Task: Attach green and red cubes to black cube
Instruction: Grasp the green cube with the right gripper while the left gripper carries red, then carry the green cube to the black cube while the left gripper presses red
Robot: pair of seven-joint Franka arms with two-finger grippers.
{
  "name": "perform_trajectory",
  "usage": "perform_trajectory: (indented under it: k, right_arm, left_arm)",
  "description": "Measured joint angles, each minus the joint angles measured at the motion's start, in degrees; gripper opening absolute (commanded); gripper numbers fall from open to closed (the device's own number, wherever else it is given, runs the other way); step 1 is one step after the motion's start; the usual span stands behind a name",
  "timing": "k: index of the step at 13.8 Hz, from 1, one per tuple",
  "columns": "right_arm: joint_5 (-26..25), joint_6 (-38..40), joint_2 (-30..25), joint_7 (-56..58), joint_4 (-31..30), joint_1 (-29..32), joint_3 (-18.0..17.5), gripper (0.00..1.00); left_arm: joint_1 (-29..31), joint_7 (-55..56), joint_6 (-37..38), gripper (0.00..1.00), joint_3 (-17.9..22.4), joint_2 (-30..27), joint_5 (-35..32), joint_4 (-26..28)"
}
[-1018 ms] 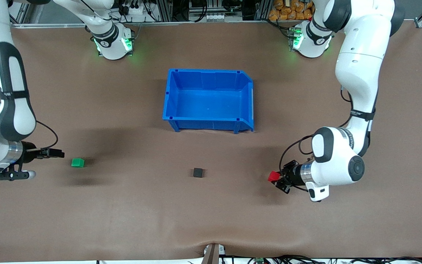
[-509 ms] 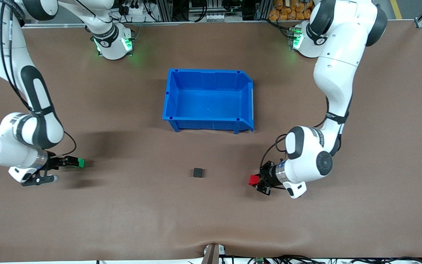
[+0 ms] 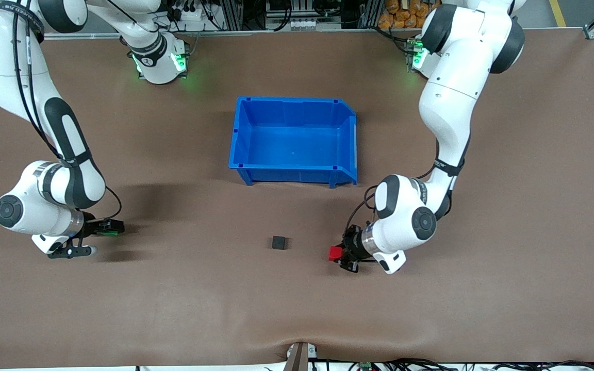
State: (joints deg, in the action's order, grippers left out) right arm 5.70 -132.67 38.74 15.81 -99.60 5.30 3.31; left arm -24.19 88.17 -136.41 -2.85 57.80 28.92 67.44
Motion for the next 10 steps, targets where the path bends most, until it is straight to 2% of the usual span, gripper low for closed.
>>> perform_trajectory:
  k: [1,2,6,10]
  right_arm:
    - [0.0,0.1,0.1,-0.1,-0.1,0.0,0.1,0.29]
    - [0.0,0.1,0.2,-0.2,-0.4,0.0,0.1,0.00]
    - [-0.2,1.1,0.1,-0.1,-0.5,0.1,0.5,0.00]
    - [-0.2,1.4,0.1,6.7,-0.3,0.1,0.4,0.00]
  left_arm:
    - [-0.5,1.5,0.0,0.00,0.0,0.4,0.0,-1.1]
    - [-1.1,2.5,0.0,0.00,0.0,0.9,0.0,-1.9]
    - [-2.2,4.4,-0.6,0.00,-0.1,2.0,0.0,-3.1]
    - [-2.4,6.5,-1.7,0.00,-1.7,2.5,0.0,-3.3]
